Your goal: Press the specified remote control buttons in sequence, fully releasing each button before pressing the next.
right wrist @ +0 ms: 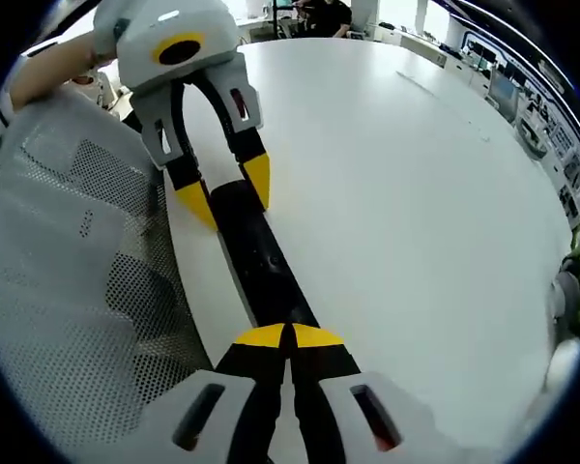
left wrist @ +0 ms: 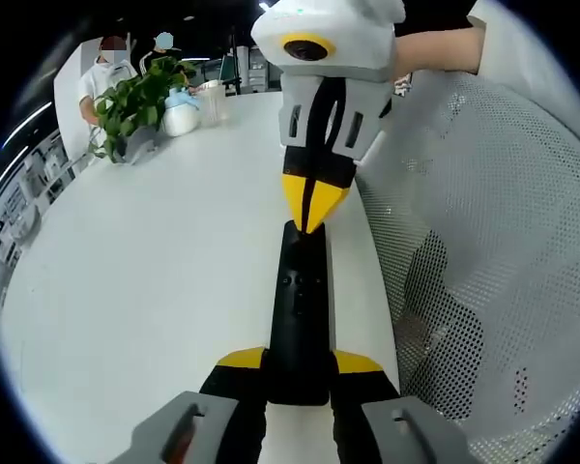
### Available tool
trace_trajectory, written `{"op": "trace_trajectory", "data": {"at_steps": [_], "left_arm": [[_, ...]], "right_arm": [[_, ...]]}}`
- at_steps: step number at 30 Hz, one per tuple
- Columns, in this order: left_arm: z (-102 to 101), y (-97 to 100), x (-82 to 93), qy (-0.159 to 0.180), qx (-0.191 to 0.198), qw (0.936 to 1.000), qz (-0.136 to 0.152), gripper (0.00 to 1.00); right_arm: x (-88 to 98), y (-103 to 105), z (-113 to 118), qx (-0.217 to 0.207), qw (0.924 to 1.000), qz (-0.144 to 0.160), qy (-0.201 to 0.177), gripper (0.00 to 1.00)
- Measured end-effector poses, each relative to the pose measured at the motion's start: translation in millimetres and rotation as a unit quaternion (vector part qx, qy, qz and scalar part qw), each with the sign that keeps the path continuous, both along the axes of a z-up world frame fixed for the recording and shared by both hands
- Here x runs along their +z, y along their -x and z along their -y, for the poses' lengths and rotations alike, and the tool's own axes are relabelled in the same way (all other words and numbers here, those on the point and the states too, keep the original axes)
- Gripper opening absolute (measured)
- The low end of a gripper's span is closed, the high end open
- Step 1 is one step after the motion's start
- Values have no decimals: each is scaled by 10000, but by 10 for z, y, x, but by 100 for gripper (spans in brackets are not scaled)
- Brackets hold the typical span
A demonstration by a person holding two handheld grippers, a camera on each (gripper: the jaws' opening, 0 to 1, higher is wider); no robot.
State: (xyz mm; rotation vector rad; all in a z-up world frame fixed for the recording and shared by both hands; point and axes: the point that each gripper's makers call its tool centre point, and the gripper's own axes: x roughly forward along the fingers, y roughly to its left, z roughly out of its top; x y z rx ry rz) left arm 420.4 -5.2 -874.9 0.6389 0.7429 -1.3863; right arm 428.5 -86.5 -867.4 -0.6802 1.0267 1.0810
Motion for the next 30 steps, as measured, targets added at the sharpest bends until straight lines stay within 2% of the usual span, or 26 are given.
{"op": "trace_trajectory", "data": {"at_steps": [5, 9, 19, 26, 30], "left_arm": [[0, -2, 0, 6, 2, 10000, -5, 24], [1, -4, -1, 7, 2, 10000, -8, 24], [4, -7, -2, 8, 16, 10000, -8, 24], [4, -2, -1, 22, -30, 10000, 6, 24], [5, 3, -4, 8, -40, 10000, 54, 24]], "right_arm": [[-7, 3, -3, 221, 9993, -9, 310, 0], [-10, 0, 18, 166, 9993, 13, 326, 0], [6, -3, 39, -399, 9987, 271, -191, 0], [14, -8, 41, -702, 9961, 118, -521, 0], [11, 11, 22, -721, 9960, 199, -482, 0]]}}
